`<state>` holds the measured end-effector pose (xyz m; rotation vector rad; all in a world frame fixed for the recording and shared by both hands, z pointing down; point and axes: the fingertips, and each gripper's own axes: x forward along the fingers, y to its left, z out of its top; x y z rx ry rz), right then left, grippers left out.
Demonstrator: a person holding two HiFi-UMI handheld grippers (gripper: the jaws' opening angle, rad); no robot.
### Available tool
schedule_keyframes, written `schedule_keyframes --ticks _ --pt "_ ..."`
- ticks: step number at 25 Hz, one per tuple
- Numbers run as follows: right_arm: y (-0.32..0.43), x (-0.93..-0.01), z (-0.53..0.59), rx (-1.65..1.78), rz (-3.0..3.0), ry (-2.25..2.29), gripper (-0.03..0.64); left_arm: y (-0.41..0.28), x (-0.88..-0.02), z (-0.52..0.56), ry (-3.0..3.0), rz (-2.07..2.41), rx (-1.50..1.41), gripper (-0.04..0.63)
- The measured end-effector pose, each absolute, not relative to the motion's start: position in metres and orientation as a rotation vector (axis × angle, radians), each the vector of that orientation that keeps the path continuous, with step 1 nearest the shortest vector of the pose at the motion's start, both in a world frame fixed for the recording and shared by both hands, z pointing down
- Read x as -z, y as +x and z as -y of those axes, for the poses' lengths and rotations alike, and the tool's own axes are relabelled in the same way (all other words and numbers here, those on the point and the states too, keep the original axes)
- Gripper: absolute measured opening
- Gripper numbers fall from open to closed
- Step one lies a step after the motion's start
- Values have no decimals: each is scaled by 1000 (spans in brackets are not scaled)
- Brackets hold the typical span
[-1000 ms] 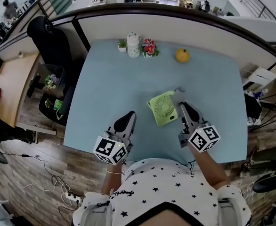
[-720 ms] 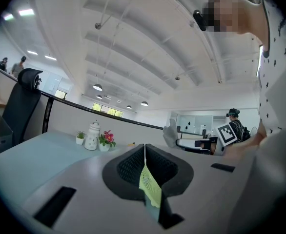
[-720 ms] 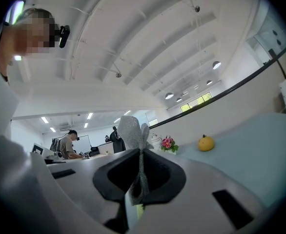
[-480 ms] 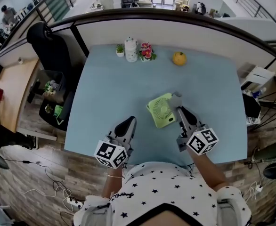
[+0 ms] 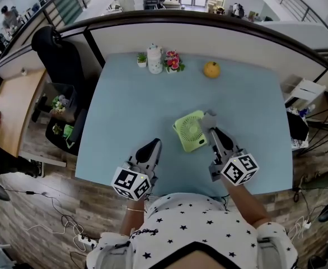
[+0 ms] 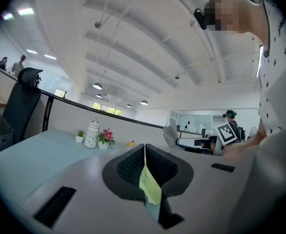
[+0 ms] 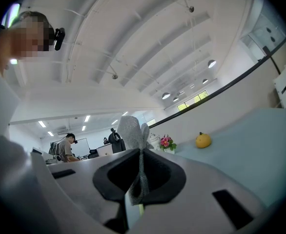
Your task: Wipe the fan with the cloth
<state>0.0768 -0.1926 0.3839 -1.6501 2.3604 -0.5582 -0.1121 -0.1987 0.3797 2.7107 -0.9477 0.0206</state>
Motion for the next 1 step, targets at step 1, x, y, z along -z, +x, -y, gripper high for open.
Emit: schedule_keyframes --ticks 1 --pt "77 -384 192 560 -2359 -1651 20 -112 -380 199 2711 946 -21 32"
